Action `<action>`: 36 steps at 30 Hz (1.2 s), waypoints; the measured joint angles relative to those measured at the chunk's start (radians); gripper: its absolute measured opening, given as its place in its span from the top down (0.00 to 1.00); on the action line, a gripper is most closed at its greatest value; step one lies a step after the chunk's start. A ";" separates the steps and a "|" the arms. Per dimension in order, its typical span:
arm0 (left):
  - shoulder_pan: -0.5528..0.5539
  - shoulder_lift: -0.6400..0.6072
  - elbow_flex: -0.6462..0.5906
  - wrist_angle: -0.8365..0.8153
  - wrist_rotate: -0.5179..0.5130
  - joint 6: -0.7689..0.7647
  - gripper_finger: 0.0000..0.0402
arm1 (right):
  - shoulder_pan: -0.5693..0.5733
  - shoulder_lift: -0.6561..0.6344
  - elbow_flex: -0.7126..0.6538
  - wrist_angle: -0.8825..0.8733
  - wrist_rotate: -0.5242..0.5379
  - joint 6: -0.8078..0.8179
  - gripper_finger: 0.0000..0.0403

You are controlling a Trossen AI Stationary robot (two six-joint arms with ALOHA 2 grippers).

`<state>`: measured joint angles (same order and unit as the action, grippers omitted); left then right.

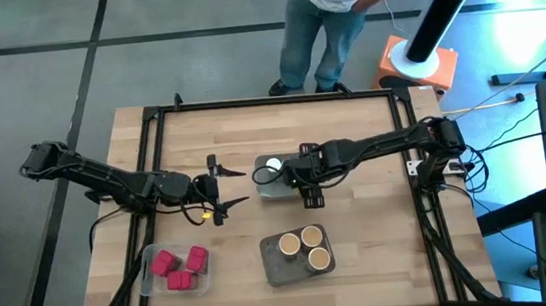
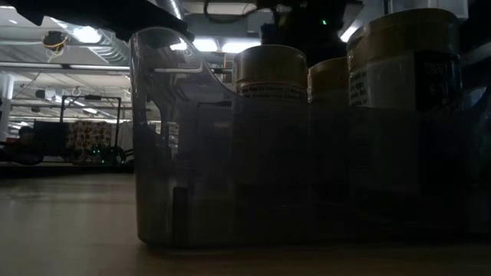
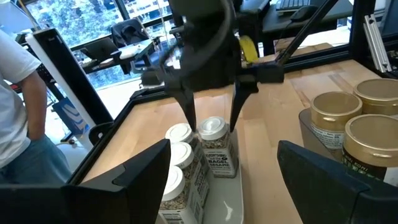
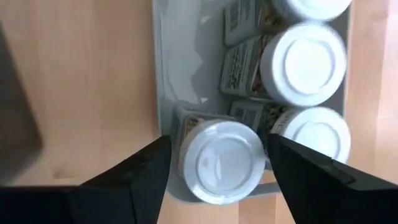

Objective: Sort spices by type
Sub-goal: Return to Home Position

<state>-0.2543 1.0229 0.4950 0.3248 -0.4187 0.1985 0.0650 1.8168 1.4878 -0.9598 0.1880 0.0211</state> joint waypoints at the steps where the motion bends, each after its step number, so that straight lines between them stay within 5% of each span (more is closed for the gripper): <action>1: 0.000 0.000 0.000 0.000 0.000 0.000 0.30 | 0.000 0.000 0.017 -0.007 -0.006 0.000 0.34; 7: 0.000 0.000 0.000 0.004 0.000 -0.001 0.30 | 0.009 -0.006 0.110 -0.128 -0.026 0.026 0.34; 14: 0.001 -0.005 0.000 -0.010 0.013 0.007 0.38 | 0.023 -0.123 0.040 -0.129 -0.035 0.062 0.36; 19: 0.030 -0.005 -0.001 -0.033 0.026 0.041 0.55 | 0.020 -0.295 -0.154 -0.012 -0.042 0.093 0.50; 26: 0.167 -0.033 -0.044 -0.022 0.272 0.019 0.77 | 0.020 -0.625 -0.526 0.311 -0.031 0.137 0.72; 36: 0.314 -0.183 -0.220 0.111 0.374 -0.131 0.94 | 0.020 -0.981 -0.910 0.757 -0.032 0.124 0.91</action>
<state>0.0597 0.8402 0.2755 0.4361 -0.0448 0.0671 0.0849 0.8354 0.5775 -0.2025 0.1565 0.1455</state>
